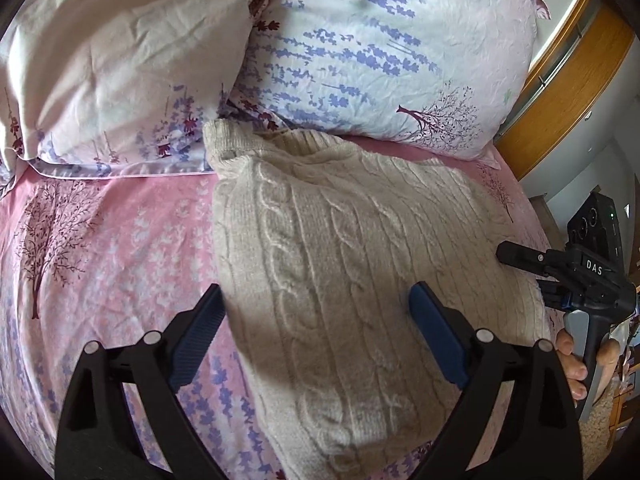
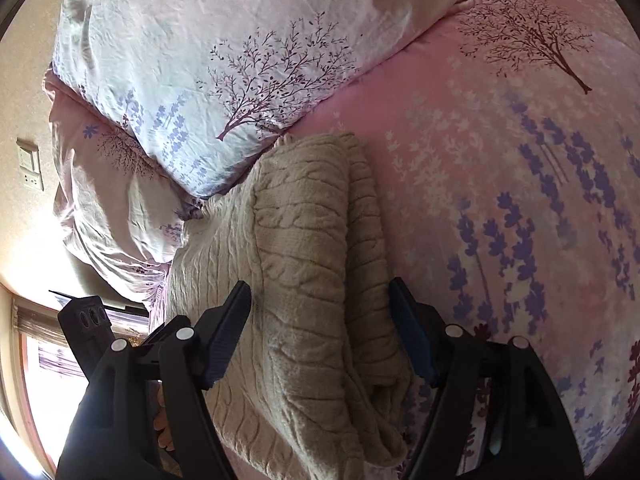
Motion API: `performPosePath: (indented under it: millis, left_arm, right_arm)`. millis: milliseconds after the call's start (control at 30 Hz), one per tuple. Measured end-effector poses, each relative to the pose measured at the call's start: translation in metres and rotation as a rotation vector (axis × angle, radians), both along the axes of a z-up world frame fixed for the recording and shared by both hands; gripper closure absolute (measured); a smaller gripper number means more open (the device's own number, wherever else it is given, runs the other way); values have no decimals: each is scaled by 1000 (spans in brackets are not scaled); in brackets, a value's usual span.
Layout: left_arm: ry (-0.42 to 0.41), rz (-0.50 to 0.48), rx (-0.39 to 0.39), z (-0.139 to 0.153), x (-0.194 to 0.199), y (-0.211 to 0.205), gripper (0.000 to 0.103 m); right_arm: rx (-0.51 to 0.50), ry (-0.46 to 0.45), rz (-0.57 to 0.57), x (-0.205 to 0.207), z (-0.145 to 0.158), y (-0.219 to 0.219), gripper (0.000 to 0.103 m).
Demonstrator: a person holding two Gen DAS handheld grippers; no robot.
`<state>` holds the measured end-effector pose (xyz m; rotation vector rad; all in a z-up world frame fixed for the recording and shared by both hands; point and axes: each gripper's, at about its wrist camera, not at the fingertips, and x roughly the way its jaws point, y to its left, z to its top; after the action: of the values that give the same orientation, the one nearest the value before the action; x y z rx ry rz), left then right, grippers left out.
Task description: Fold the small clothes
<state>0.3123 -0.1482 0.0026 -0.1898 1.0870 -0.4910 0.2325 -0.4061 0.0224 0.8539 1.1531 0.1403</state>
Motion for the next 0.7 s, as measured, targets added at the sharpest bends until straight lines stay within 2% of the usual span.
performPosePath:
  millis: [167, 300, 333, 433, 467, 500, 533, 600, 667, 700]
  left_arm:
    - [26, 4, -36, -10, 8, -5, 9]
    - [57, 14, -73, -15, 11, -4, 8]
    - [63, 14, -82, -17, 13, -5, 8]
    - [78, 17, -111, -20, 15, -9, 11]
    - [83, 19, -127, -21, 15, -10, 17]
    - [84, 22, -143, -22, 16, -10, 26]
    - [80, 31, -159, -21, 15, -8, 30]
    - [69, 36, -183, -17, 11, 1, 52]
    - [64, 33, -220, -12, 9, 9, 63]
    - [66, 30, -231, -10, 9, 12, 65]
  right_arm:
    - [25, -15, 21, -1, -1, 1, 31]
    - [46, -25, 43, -1, -3, 5, 35]
    - [50, -26, 48, -1, -3, 6, 37]
    - [72, -27, 54, -2, -7, 7, 53]
    - [92, -30, 59, -3, -8, 8, 62]
    - [110, -41, 62, -5, -8, 9, 65]
    - [110, -53, 62, -6, -6, 11, 66]
    - [118, -72, 58, -8, -1, 14, 68]
    - [129, -104, 57, -9, 9, 20, 69]
    - [128, -129, 66, -9, 17, 27, 69]
